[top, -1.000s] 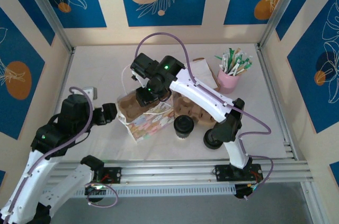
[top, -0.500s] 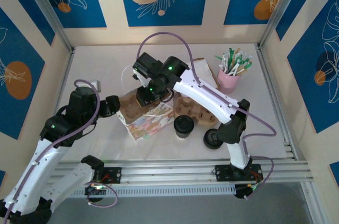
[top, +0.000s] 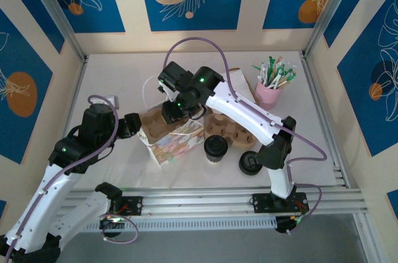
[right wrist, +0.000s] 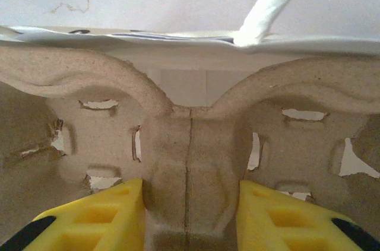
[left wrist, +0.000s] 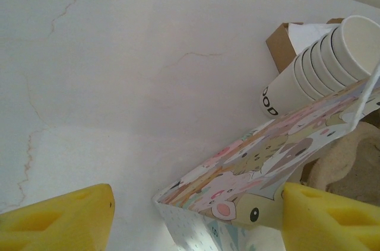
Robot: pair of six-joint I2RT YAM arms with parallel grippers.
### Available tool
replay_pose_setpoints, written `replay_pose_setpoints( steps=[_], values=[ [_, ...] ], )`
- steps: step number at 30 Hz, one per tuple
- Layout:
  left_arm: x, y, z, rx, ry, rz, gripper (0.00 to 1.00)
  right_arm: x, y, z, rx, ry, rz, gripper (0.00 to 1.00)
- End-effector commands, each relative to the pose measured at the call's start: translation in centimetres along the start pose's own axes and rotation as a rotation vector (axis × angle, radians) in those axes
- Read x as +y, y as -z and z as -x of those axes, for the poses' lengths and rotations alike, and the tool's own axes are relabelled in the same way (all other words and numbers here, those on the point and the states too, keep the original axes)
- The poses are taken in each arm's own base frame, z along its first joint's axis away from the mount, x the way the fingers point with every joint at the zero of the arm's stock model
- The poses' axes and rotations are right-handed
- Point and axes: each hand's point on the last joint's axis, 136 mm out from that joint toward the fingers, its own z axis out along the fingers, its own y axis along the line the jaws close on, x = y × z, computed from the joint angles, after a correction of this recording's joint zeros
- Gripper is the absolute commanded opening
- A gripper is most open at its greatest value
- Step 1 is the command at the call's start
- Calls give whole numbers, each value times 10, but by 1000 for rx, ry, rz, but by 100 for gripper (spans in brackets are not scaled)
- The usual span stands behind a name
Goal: Pack the takeout coffee
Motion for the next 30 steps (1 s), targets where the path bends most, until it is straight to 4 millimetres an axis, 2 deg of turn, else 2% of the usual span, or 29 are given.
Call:
replay_pose_setpoints(
  steps=[1,11,19,24,30],
  values=[
    [11,2,-3,0,-4,45,72,-5,17,0,-34,-28,-4,40],
    [14,3,-4,-5,-17,58,73,-13,19,1,-42,-58,-11,40],
    [8,4,-2,-5,-15,24,72,-13,14,0,-30,-66,-6,40],
    [2,4,0,-8,-10,-6,72,-24,6,-3,-3,-89,-53,39],
    [1,4,0,-8,-12,-9,72,-21,6,-1,-9,-87,-49,39]
  ],
)
